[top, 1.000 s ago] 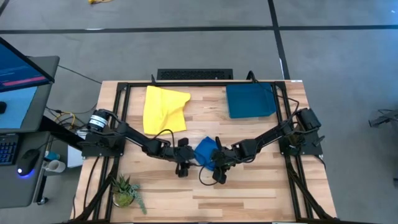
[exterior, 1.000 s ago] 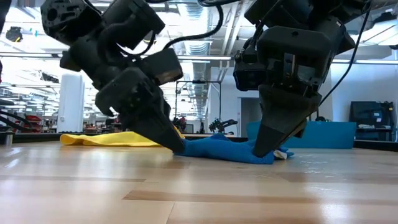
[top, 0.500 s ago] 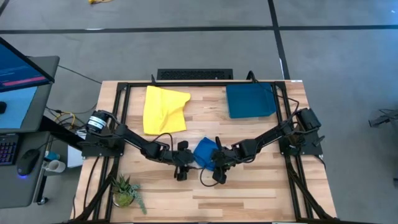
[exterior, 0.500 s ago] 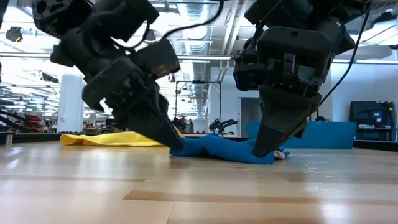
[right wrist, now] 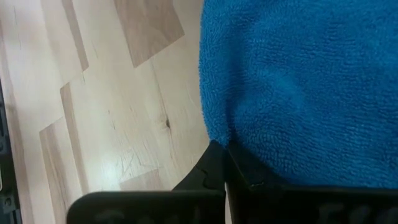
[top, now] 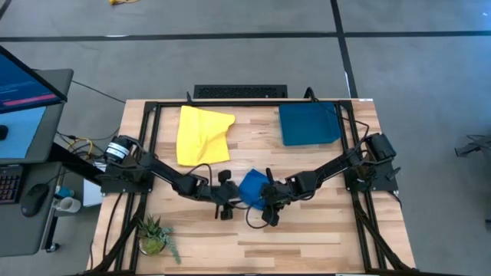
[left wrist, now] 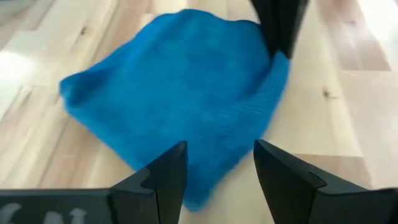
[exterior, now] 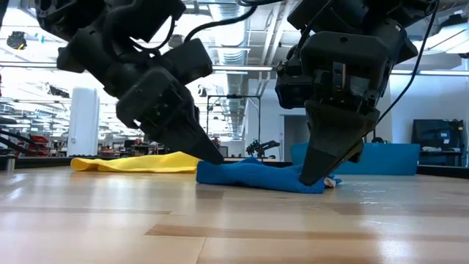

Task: Roll microfiber towels into tight, uniform cylinder then place into a basket
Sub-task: Roll the blue microfiber cloth

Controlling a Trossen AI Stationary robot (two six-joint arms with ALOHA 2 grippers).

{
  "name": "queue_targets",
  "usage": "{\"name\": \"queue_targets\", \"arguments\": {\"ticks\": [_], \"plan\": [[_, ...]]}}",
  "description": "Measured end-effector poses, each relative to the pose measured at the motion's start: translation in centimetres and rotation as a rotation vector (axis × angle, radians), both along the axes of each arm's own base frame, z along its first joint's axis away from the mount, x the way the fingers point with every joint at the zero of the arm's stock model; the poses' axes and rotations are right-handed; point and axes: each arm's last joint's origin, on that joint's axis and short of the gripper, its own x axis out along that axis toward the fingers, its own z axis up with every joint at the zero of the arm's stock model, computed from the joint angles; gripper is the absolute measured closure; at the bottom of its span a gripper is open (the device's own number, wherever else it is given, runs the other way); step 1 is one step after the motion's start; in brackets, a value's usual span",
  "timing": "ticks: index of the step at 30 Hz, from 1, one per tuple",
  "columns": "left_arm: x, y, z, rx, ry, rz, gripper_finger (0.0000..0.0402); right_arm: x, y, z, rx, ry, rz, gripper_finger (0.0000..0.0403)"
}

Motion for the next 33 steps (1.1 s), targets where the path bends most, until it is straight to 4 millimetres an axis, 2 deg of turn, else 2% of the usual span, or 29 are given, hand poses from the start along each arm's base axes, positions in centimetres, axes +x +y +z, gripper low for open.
{"name": "queue_targets", "arguments": {"ticks": [12,21,33], "plan": [[0.1,1.7,-0.6,0.036,0.048,0.069,0.0223,0.0,0.0,0.0,-0.001,-0.001,0.001,0.0391],[0.1,3.0,-0.9,-0.053,0.067,0.223,0.0223,0.0,0.0,0.0,-0.008,-0.005,0.001,0.0388],[-0.1,3.5,-1.1,-0.1,0.086,0.291,0.0224,-0.1,0.2,0.0,-0.074,-0.029,-0.022,0.0301]]}}
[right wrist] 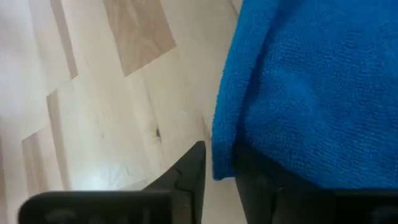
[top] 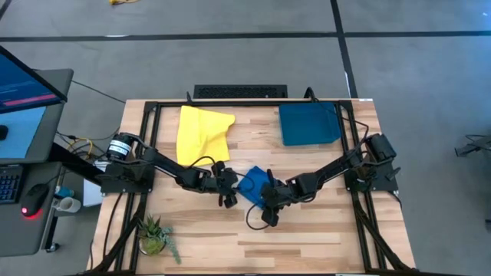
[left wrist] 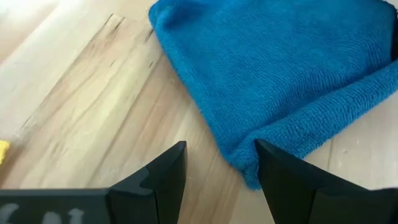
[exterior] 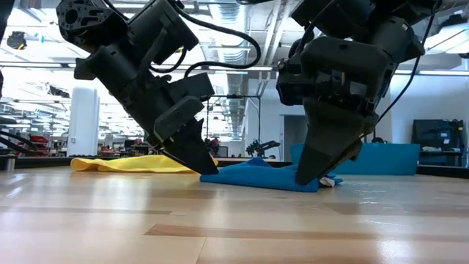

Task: Roll microfiber towels into tight, uniform cylinder then place into a basket
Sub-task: Roll the blue microfiber cloth

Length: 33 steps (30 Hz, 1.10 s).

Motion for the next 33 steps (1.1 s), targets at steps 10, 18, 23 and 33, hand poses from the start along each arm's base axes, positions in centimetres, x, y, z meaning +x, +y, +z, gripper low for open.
{"name": "queue_targets", "arguments": {"ticks": [10,18,23,33], "plan": [[-0.3,0.1,-0.2,-0.083,0.011,0.099,0.0224,-1.7,0.1,3.0,-0.045,0.007,0.002,0.0294],[-0.3,0.1,-0.3,-0.125,0.0,0.15,0.0224,-3.7,3.6,6.0,-0.355,-0.205,0.193,0.0295],[-0.4,0.1,-0.3,-0.141,-0.004,0.169,0.0224,-3.9,6.6,5.4,-0.49,-0.336,0.408,0.0295],[-0.4,0.1,-0.4,-0.185,-0.013,0.22,0.0224,-1.9,6.9,3.0,-0.668,-0.388,0.501,0.0293]]}}
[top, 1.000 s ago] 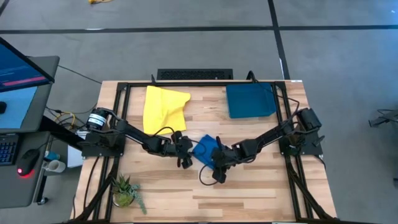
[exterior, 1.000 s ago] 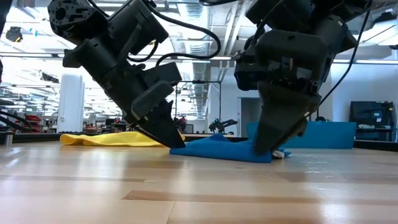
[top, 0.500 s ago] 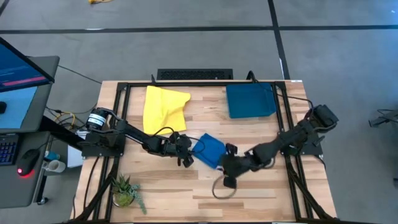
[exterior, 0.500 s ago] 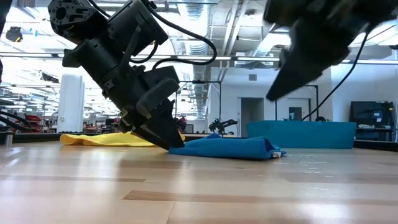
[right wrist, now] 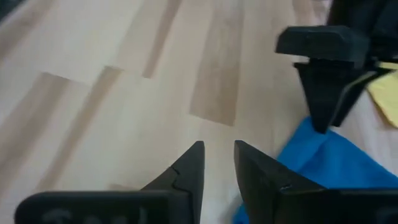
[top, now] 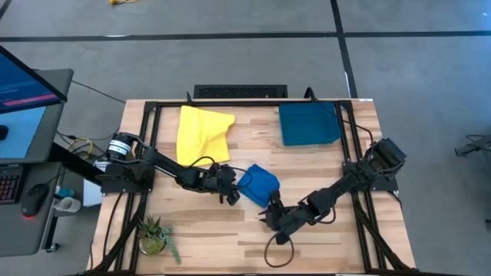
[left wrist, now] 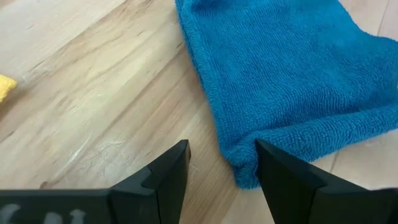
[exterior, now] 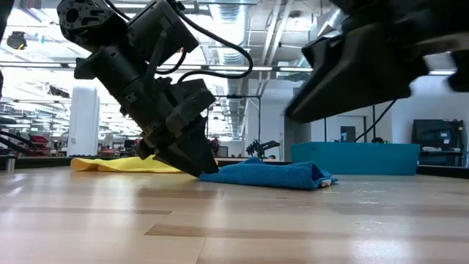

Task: Roll microfiber towels into tight, uniform cylinder then place into a basket
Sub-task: Roll the blue microfiber cloth

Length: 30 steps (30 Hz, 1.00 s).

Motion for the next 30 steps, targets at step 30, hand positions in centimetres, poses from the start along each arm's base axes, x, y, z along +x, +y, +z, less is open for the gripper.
{"name": "queue_targets", "arguments": {"ticks": [30], "plan": [[-0.1,0.0,-0.1,-0.004,0.012,-0.001,0.0224,2.2,-1.5,-3.9,-0.06,0.162,0.002,0.0235]]}}
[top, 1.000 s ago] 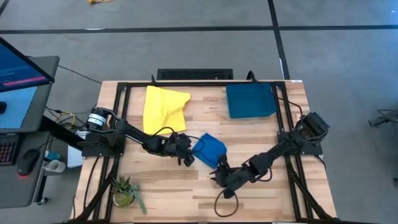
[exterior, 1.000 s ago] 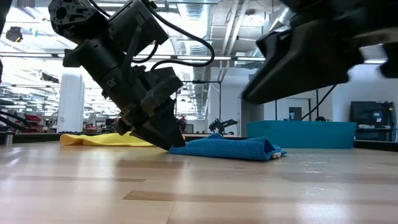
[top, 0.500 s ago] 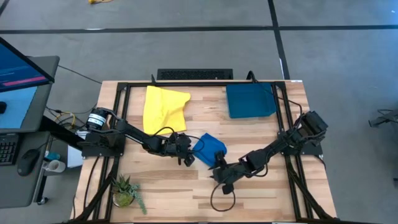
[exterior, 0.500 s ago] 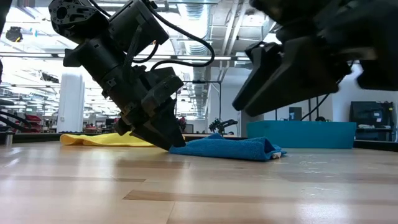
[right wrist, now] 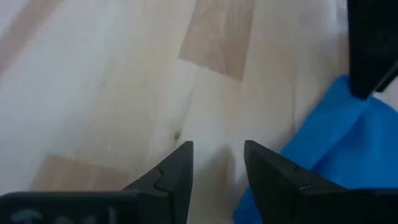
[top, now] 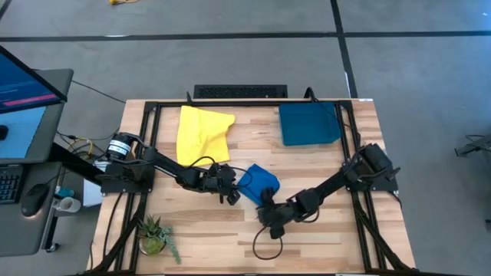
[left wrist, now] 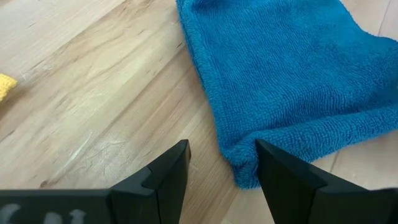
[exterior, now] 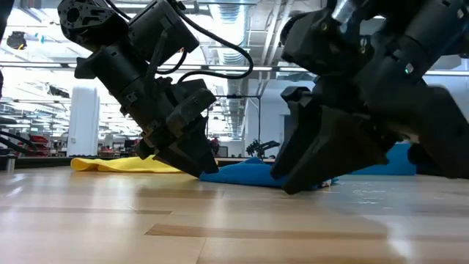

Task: Roll microfiber towels into tight, uniform cylinder then place into a basket
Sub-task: Roll the blue microfiber cloth

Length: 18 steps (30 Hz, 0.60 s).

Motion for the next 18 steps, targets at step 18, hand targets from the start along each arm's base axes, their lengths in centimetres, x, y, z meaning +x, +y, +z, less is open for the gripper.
{"name": "queue_targets", "arguments": {"ticks": [18], "plan": [[0.0,0.0,0.0,0.009,0.004,-0.011,0.0224,0.4,-2.0,0.5,0.035,0.069,-0.214,0.0261]]}}
